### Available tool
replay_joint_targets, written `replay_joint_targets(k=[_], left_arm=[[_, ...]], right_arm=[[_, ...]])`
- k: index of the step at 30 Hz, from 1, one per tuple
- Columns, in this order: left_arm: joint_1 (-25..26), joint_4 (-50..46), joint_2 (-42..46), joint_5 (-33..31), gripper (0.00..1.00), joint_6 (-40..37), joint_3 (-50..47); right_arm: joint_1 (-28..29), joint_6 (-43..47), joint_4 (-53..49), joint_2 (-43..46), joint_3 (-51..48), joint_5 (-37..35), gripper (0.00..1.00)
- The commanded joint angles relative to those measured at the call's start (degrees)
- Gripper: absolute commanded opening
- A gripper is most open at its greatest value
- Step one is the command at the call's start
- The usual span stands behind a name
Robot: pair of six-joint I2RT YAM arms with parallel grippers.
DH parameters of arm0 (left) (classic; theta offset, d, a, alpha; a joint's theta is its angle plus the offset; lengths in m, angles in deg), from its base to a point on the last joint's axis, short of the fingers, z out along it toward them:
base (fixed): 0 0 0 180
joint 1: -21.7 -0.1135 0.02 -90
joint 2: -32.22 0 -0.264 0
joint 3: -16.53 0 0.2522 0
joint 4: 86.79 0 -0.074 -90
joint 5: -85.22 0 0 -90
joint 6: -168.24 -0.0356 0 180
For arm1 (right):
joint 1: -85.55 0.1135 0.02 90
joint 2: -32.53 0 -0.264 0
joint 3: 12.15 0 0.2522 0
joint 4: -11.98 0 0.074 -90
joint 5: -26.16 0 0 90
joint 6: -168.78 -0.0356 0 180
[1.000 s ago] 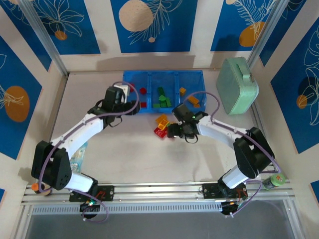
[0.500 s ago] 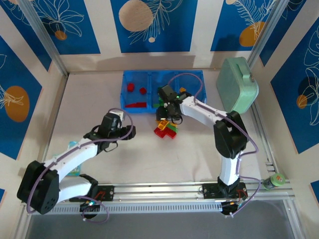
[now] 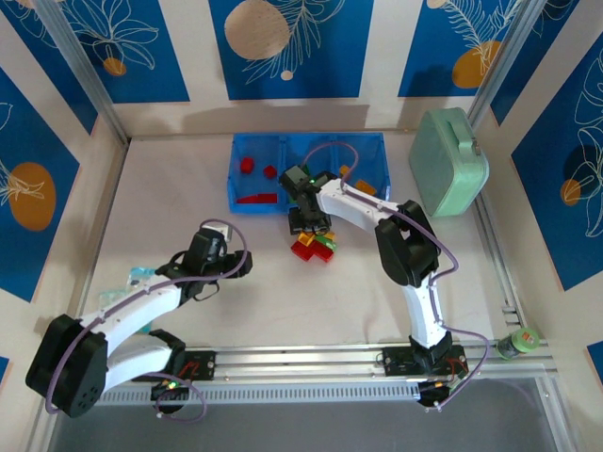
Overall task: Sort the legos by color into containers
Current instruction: Pick up the lego from the center of the table.
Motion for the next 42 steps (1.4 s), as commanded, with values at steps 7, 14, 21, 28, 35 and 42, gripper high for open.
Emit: replay_joint_targets(k=[7, 14, 21, 28, 35, 42], left_arm=[[0.56, 1.5, 1.31, -0.74, 0.7, 0.24, -0.92], [0.56, 2.18, 0.96, -0.43, 0.7, 0.23, -0.84], [0.53, 2.11, 0.52, -0.28, 0.69, 0.15, -0.48], [0.56, 2.81, -0.5, 0.02, 0.69, 0.13, -0.22], [0.56, 3.11, -1.05, 0.11, 0.69, 0.06, -0.23], [0.65, 3.67, -1.53, 0.29, 0.68, 0.01, -0.41]], right_arm=[[2.46, -2.43, -4.71, -2.08, 1.19, -3.87, 0.69], [1.83, -2.03, -5.16, -2.77, 1.76, -4.87, 0.71], [1.21, -1.67, -4.73, -4.28, 2.13, -4.31, 0.7], [0.54, -0.67, -4.54, -5.23, 3.39, -4.1, 0.65], [0.35, -0.61, -4.59, -6.09, 3.07, -3.75, 0.62], [0.41, -0.79, -4.37, -6.96, 2.64, -3.58, 0.63]])
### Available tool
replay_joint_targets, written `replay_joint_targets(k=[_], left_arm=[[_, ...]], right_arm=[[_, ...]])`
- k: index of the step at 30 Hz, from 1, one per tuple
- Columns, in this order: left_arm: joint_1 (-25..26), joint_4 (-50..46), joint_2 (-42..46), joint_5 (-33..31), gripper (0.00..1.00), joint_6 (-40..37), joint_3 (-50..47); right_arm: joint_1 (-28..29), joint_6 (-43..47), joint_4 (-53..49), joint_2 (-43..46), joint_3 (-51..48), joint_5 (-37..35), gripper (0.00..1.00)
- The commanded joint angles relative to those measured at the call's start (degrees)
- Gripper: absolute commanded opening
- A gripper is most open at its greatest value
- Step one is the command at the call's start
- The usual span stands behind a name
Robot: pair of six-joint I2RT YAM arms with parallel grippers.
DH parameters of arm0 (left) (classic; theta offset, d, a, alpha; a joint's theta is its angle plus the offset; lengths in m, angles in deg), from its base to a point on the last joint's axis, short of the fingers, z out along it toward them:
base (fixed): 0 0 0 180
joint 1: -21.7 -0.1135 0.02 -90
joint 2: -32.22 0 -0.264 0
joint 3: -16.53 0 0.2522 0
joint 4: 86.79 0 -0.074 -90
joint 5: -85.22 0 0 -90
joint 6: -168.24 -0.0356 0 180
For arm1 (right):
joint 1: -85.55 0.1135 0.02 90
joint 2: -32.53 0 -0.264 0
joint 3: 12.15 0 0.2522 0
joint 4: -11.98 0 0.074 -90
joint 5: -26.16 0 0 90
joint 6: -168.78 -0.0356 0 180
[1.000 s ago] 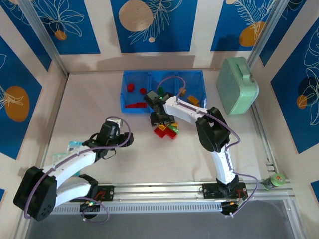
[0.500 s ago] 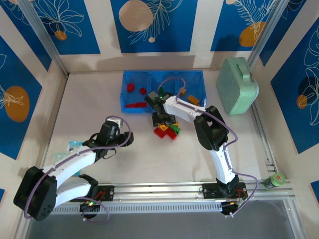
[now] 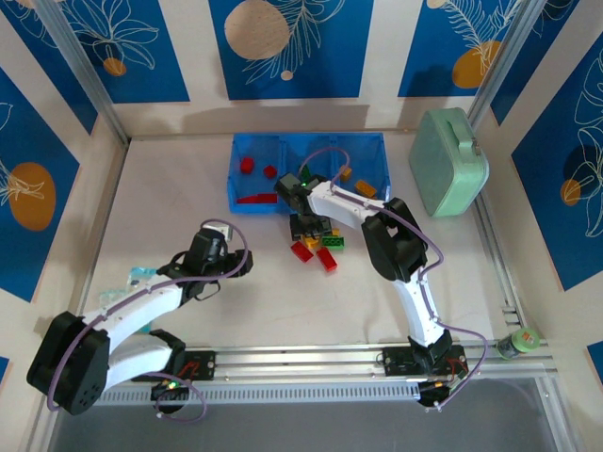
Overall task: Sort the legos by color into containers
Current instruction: Pick up the lego from the center of the table.
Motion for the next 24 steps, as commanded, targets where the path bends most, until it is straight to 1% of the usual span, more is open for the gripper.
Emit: replay_joint_targets(k=[1, 5, 10, 13, 16, 20, 24], left_arm=[[0.62, 1.46, -0.54, 0.21, 0.68, 0.07, -0.03], [0.63, 1.23, -0.28, 0.09, 0.67, 0.07, -0.05], [0.71, 0.67, 0.55, -0.08, 0.67, 0.08, -0.11], [0.79, 0.18, 0.99, -0.52, 0.67, -0.01, -0.05], [0.86, 0.09, 1.21, -0.68, 0.67, -0.16, 0.1], [1.19, 0.71, 1.47, -0.62, 0.67, -0.34, -0.02], [2.23, 4.69, 3.28, 0.48, 0.66, -0.72, -1.39]], right_arm=[[-0.05, -0.06, -0.67, -1.33, 0.19, 0.95, 0.63], [-0.41, 0.11, -0.26, -1.55, 0.2, 1.15, 0.58], [-0.28, -0.23, -0.13, -0.84, -0.01, 0.73, 0.47], [0.07, -0.29, 0.22, 0.94, -0.72, 1.24, 0.41], [0.25, -0.08, 0.1, 3.88, -1.08, 2.76, 0.39], [0.08, 0.62, -0.11, 9.14, -1.16, 2.61, 0.37], [-1.21, 1.56, -0.31, 14.22, -1.25, 2.06, 0.37]])
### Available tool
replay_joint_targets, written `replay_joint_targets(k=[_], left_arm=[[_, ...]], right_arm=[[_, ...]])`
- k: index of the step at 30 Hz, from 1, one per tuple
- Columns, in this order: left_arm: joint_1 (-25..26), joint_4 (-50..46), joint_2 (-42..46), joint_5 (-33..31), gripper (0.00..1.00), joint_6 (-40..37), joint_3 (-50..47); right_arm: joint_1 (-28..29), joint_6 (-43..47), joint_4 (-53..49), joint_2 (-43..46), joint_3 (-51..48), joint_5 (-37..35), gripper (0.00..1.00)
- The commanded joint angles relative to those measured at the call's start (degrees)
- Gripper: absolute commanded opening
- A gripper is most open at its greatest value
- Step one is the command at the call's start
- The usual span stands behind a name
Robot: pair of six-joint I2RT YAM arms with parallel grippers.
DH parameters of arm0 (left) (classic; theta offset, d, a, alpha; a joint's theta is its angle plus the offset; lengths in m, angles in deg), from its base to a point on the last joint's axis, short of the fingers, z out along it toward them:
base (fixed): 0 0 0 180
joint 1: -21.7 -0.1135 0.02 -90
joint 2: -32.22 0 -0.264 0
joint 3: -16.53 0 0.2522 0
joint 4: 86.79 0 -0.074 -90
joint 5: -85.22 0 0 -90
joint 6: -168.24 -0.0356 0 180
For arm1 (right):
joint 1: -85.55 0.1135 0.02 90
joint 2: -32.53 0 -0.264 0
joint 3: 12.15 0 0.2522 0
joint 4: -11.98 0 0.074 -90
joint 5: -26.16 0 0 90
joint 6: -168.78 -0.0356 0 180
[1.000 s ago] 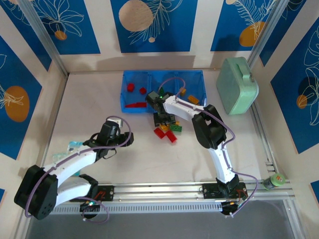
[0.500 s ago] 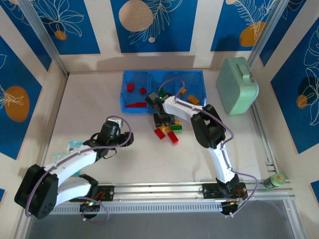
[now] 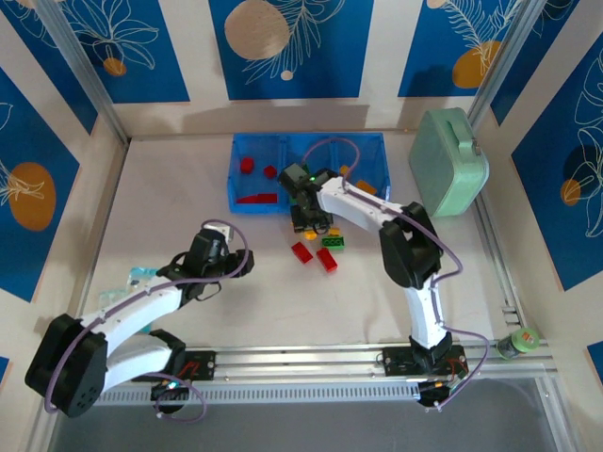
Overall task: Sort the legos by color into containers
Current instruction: Pick up the lego from the center of the table, then place the lego in the container.
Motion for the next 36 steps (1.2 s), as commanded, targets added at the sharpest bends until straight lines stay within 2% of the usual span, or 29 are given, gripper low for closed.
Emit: replay_joint_targets(k=[1, 5, 10, 18, 29, 33, 36], left_arm=[[1.24, 3.95, 2.11, 0.59, 0.66, -0.65, -1.2], [1.85, 3.45, 1.82, 0.68, 0.67, -1.08, -0.73], [2.89, 4.75, 0.85, 1.12, 0.67, -1.06, -1.12], [4.62, 6.01, -1.57, 2.25, 0.67, -1.24, 0.07], [6.8, 5.37, -5.91, 2.0, 0.67, -1.69, 3.39], [6.96, 5.24, -7.38, 2.43, 0.67, -1.79, 4.96], [6.94, 5.37, -8.58, 2.62, 0.67, -2.09, 6.28]], right_arm=[[-1.53, 1.17, -0.96, 6.73, -0.13, 0.29, 0.37], [-6.31, 1.96, -0.57, 10.55, -1.71, -0.97, 0.38], [-14.05, 3.36, 1.95, 13.8, -3.49, 1.92, 0.39], [-23.57, 4.44, 3.27, 9.03, -0.63, 7.14, 0.39], [-25.86, 4.58, 3.39, 1.45, 4.0, 9.14, 0.46], [-25.78, 4.96, 2.3, -0.05, 6.31, 9.12, 0.65], [-25.01, 5.03, 2.16, 1.01, 6.29, 8.07, 0.71]])
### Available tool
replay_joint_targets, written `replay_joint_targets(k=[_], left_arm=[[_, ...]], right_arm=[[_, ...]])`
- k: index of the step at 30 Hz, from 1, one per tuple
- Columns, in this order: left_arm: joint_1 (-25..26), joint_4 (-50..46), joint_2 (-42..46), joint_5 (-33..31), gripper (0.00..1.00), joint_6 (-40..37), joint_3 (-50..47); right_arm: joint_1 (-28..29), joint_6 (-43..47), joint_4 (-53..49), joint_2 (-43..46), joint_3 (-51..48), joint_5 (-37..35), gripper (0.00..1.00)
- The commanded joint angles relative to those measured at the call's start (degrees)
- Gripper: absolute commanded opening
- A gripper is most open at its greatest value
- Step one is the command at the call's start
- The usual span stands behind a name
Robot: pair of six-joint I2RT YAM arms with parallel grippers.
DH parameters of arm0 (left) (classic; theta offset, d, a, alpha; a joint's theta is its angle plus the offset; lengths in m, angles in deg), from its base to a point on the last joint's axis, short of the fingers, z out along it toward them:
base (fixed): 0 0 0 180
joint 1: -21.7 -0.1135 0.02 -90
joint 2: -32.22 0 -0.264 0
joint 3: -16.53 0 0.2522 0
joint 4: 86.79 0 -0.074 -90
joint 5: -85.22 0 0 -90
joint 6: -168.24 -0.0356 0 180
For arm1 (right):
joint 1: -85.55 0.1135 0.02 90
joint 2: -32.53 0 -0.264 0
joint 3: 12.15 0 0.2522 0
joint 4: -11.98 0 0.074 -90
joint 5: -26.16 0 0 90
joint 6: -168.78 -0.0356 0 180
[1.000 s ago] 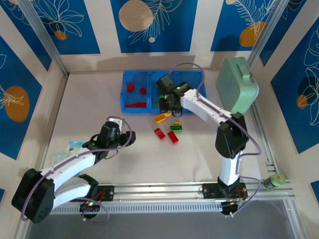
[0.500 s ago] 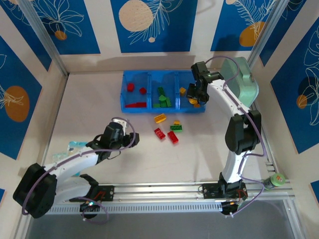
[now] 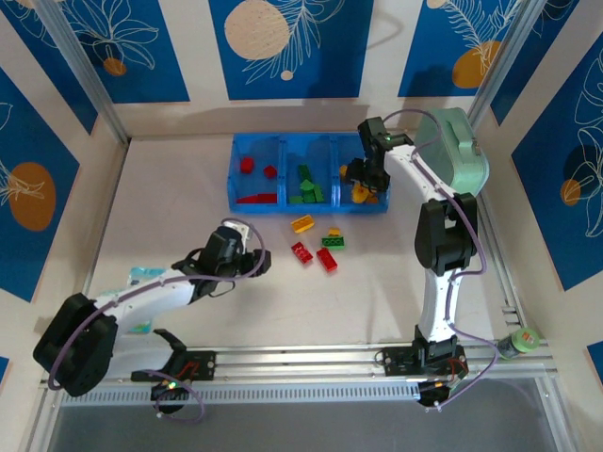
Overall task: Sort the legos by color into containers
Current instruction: Place the lego in the container, then pick up the lego from the center of the table.
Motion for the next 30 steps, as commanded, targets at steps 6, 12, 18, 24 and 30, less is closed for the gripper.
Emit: replay_joint_targets(k=[6, 12, 18, 24, 30], left_arm=[[0.61, 0.1, -5.89, 2.06, 0.69, -3.31, 7.01], [0.62, -0.72, -14.4, 3.47, 0.72, -5.67, 13.96], [0.59, -4.21, -25.12, 4.02, 0.73, -8.91, 23.42], [0.62, -9.21, -34.76, 3.71, 0.73, -12.37, 34.24], [0.62, -13.41, -41.68, 1.37, 0.73, -15.04, 42.33]], right_arm=[[2.12, 0.4, -0.35, 5.28, -1.5, -1.33, 0.72], [6.63, 0.18, 4.34, 14.2, -11.27, -3.48, 0.72], [11.12, -0.36, 9.6, 22.52, -22.92, -4.74, 0.72], [12.43, -2.61, 12.6, 30.11, -33.08, -4.38, 0.72], [12.53, -5.28, 15.26, 36.29, -41.57, -2.59, 0.72]])
